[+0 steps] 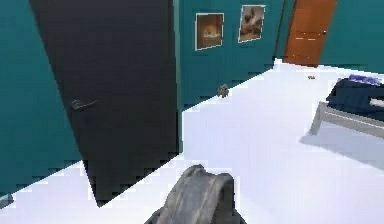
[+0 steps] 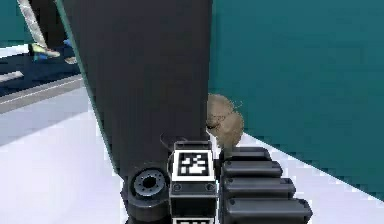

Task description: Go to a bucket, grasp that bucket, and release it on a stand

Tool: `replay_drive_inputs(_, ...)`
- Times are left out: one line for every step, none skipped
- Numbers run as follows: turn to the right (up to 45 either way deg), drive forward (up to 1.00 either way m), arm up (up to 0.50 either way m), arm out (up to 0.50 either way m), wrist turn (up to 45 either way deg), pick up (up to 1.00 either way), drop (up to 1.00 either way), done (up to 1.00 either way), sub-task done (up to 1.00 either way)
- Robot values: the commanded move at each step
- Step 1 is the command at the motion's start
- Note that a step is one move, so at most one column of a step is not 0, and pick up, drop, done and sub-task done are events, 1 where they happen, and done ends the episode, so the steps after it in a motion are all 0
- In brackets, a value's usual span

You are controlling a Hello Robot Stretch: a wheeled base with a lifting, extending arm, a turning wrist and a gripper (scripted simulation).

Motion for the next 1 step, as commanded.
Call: replay_drive_inputs(24.0, 0.0, 0.0, 0.0, 0.0, 0.0, 0.0, 0.0, 0.0)
